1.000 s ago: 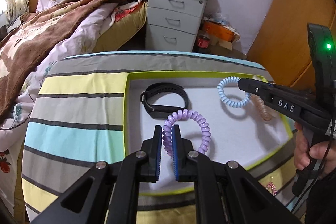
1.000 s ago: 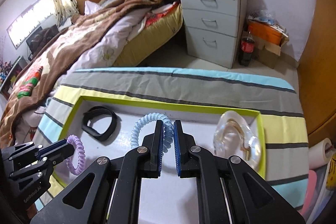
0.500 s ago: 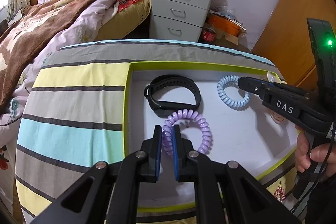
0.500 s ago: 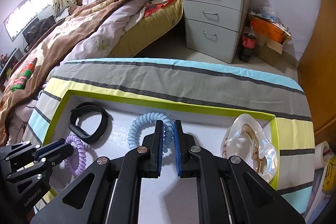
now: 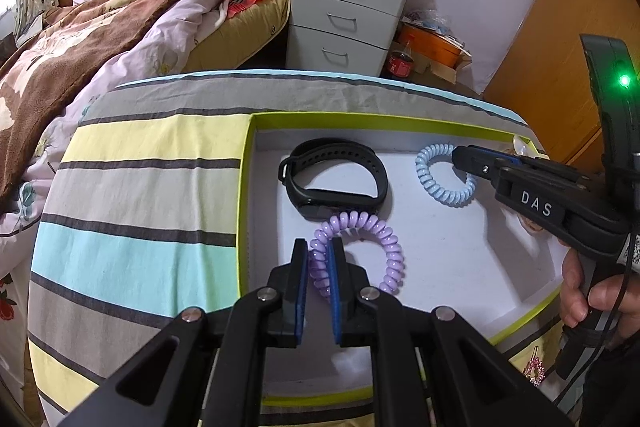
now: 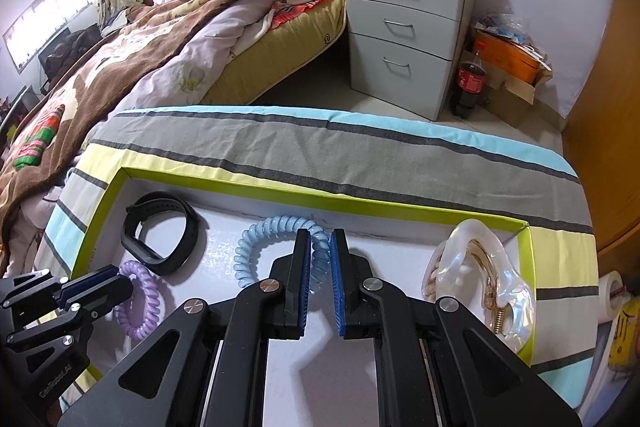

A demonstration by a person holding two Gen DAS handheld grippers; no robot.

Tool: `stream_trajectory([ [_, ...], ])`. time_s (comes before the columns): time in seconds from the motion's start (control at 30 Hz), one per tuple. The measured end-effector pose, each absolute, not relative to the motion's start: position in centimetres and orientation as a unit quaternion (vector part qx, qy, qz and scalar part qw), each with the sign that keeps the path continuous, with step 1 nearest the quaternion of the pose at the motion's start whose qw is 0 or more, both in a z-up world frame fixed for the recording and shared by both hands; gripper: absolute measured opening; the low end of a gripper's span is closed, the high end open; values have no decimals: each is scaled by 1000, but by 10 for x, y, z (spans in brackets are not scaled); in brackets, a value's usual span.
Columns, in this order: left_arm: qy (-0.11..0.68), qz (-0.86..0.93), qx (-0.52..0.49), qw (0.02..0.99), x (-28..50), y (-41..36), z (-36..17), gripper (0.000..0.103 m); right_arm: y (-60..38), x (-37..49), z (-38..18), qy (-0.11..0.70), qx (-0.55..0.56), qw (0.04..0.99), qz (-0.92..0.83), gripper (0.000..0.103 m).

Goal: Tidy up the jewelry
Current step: 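Carry the purple coil with the left gripper while the right gripper carries the blue coil into the tray, then open the left gripper releasing the purple coil while the right gripper releases the blue coil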

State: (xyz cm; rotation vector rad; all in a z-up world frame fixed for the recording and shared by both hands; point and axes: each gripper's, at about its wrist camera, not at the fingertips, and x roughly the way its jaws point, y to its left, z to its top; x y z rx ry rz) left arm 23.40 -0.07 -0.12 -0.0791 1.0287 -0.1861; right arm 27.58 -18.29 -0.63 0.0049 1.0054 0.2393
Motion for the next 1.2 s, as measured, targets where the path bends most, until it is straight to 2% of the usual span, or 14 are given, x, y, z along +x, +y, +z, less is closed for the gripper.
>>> stream_trajectory([
  [0.27,488,-90,-36,867,232,-3,2,22,-182,276,-7,481,4,869,113,12],
  [0.43,484,-90,-36,869,231,-4,3,33,-183,276,-6,480,8,870,109,12],
  [0.5,483,-89,-36,871,231,-4,5,40,-183,276,-5,479,8,871,111,16],
  [0.67,484,-92,-38,870,230,-5,7,43,-183,272,-1,475,9,873,113,17],
  [0.8,476,-95,-36,873,224,-6,13,53,-184,265,3,467,12,877,114,18],
  [1.0,460,-89,-37,882,214,-4,27,59,-188,252,16,456,20,882,115,18],
  [1.2,450,-88,-37,888,202,-3,38,61,-190,238,28,445,24,888,117,18],
])
